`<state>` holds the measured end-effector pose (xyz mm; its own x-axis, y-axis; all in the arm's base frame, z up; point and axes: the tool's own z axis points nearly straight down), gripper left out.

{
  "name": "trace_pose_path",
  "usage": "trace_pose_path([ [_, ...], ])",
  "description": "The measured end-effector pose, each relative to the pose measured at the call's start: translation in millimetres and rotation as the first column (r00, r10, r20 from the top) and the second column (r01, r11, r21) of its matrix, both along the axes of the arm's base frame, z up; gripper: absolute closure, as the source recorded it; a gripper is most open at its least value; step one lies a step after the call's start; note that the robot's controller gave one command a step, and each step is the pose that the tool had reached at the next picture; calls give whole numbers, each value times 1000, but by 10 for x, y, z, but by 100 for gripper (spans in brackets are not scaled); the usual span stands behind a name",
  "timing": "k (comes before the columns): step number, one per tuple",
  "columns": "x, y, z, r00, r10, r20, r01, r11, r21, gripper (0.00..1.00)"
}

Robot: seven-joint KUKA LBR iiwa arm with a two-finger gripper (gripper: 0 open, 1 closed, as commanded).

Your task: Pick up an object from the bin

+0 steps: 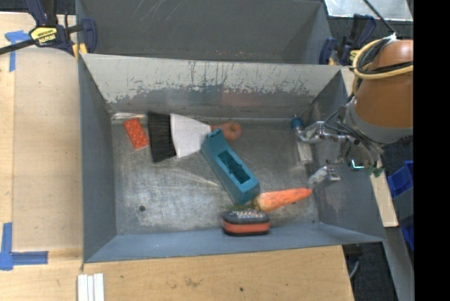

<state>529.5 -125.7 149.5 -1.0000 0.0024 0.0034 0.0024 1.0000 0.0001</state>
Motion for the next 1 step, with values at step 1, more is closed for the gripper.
trace_pose_path([
  [1, 19, 3, 32, 1000, 2, 7, -2, 1000, -1, 0],
])
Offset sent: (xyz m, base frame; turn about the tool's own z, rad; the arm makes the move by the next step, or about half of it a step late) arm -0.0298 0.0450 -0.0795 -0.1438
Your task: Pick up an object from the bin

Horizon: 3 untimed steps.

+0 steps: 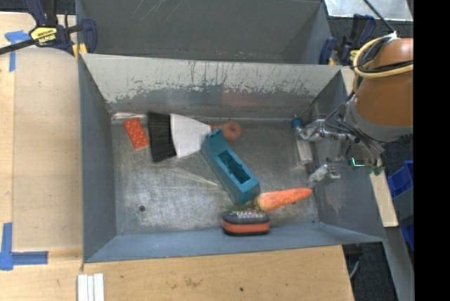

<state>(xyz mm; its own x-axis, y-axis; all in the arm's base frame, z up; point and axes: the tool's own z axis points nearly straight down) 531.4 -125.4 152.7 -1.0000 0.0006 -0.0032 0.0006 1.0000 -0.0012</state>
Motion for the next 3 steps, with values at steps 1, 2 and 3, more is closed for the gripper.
trace_pose_path([
  [1, -128, 186, -355, 998, 62, 6, -62, 998, -2, 0],
  [2, -240, 328, -758, 983, -184, -2, 184, 983, -2, 100],
  [3, -240, 328, -758, 983, -183, -2, 183, 983, -2, 100],
])
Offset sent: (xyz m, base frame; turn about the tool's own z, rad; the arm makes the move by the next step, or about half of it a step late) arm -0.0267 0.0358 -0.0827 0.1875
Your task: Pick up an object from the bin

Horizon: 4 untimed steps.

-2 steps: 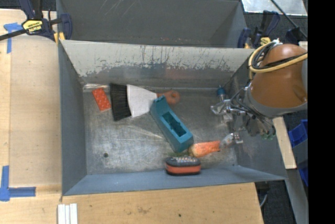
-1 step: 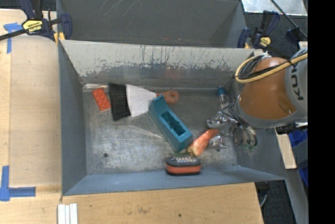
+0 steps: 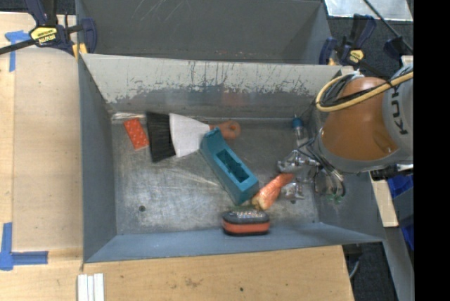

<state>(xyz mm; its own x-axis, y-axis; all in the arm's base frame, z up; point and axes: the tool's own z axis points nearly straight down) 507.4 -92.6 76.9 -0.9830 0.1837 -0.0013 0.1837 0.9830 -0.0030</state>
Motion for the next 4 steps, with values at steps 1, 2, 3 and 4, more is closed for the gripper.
trace_pose_path([
  [1, -55, 76, 343, 1000, 0, -10, 0, 1000, 1, 100],
  [2, -12, -23, 928, 1000, 21, -6, -21, 1000, 3, 100],
  [3, -37, -82, 1163, 1000, 20, 2, -20, 1000, 2, 100],
  [4, -37, -82, 1163, 1000, 20, 2, -20, 1000, 2, 100],
])
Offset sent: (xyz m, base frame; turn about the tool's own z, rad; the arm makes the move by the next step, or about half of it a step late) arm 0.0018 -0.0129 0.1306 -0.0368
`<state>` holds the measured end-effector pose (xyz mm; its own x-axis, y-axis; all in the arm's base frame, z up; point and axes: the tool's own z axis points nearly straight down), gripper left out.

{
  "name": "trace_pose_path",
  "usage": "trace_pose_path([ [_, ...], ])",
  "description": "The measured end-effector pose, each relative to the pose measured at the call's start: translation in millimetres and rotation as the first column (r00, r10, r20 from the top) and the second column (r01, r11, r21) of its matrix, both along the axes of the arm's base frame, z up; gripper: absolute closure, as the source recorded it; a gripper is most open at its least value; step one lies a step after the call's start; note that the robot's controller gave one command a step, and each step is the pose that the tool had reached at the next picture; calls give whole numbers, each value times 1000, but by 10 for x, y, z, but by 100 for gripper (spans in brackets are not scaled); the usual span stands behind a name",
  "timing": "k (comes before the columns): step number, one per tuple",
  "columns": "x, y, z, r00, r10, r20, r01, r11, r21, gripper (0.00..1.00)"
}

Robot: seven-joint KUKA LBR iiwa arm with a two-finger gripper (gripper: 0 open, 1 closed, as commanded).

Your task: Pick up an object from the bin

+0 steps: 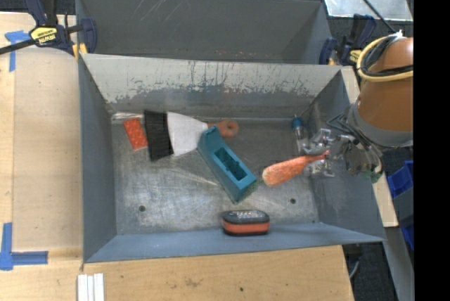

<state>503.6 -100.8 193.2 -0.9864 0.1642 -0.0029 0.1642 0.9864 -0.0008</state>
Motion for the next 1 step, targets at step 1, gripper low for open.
trace_pose_path([
  [1, 57, -359, 469, 996, -86, -2, 86, 996, 2, 100],
])
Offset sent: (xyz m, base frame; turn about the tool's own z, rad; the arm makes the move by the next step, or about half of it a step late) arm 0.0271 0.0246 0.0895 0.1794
